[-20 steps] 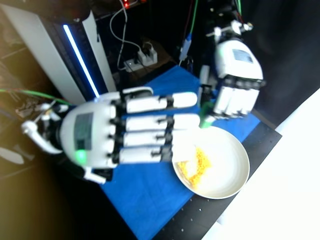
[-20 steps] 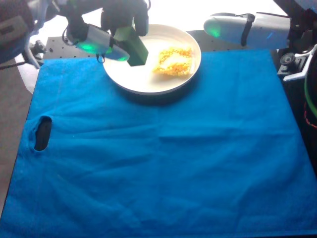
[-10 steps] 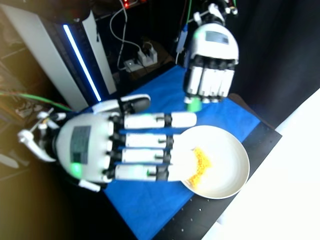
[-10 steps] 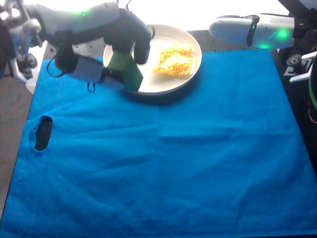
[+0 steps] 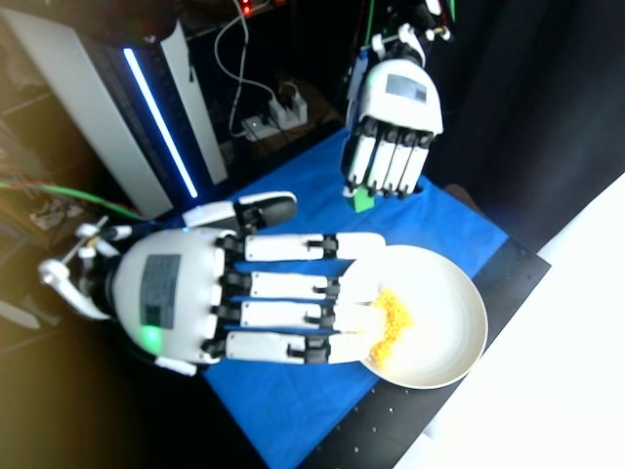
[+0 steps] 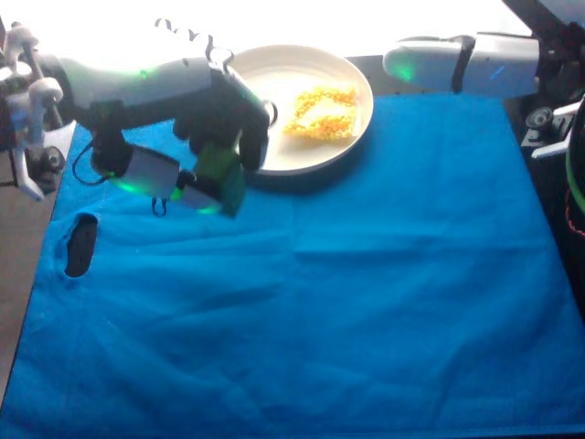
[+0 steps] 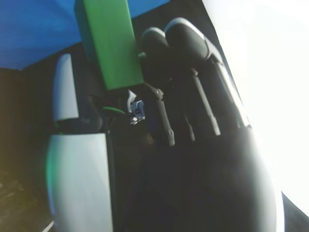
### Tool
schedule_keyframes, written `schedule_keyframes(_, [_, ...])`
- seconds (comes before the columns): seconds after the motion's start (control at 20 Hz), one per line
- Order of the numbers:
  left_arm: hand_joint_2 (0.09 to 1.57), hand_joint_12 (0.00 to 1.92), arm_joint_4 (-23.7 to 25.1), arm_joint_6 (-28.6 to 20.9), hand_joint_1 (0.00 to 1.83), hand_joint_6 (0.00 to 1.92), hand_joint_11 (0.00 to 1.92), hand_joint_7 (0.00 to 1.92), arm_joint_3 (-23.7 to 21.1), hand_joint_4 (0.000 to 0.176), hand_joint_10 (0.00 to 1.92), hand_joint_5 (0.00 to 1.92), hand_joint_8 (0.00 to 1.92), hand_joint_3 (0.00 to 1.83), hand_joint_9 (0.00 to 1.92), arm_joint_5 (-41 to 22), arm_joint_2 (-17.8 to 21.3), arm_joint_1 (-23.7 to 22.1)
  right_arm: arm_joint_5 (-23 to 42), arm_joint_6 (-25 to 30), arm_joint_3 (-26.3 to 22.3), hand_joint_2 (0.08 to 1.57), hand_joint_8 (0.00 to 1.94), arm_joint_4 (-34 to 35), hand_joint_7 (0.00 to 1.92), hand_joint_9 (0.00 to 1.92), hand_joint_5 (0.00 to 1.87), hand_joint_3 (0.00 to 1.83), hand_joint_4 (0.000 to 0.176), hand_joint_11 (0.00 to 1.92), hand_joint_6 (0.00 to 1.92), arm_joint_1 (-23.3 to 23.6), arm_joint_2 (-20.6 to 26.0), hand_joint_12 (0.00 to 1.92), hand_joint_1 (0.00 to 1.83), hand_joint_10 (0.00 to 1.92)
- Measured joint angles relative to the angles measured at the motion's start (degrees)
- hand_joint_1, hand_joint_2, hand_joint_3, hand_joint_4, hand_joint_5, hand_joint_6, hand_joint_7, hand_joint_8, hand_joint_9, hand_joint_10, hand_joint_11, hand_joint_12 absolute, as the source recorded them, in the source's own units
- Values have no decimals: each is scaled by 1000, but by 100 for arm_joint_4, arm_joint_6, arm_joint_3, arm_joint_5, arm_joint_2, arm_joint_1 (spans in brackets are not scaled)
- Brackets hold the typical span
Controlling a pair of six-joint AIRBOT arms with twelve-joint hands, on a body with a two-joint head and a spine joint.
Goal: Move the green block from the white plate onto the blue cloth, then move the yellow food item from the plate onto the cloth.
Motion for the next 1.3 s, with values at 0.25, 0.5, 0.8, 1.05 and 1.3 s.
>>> schedule_keyframes(0.25, [1118,1348,-9,-125,1280,825,898,1002,46,0,1006,943,1124,5,1002,94,-24,227,4,0,31,876,2,7,510,314,196,0,40,0,2,-9,-26,541,588,0])
schedule_keyframes(0.5, [1102,1281,-181,-144,1273,742,918,1049,212,0,868,991,1101,1,1110,149,-212,490,0,0,31,902,2,20,532,354,181,4,27,12,2,-37,-33,604,617,7])
schedule_keyframes(0.8, [1142,1560,-197,-291,1255,842,726,962,365,0,1158,916,1253,0,923,223,-328,564,2,2,31,918,7,0,522,338,197,6,22,1,5,-37,-39,596,614,0])
schedule_keyframes(1.05, [1037,1410,-234,-356,1035,577,369,646,365,0,900,707,632,0,563,192,-328,573,2,0,31,901,8,2,531,324,210,0,39,3,7,-37,-39,603,605,3])
schedule_keyframes(1.3, [816,1388,-240,-426,959,6,334,879,365,4,473,843,39,0,727,55,-328,573,2,2,31,926,0,2,489,324,205,2,32,0,0,-37,-39,641,589,0])
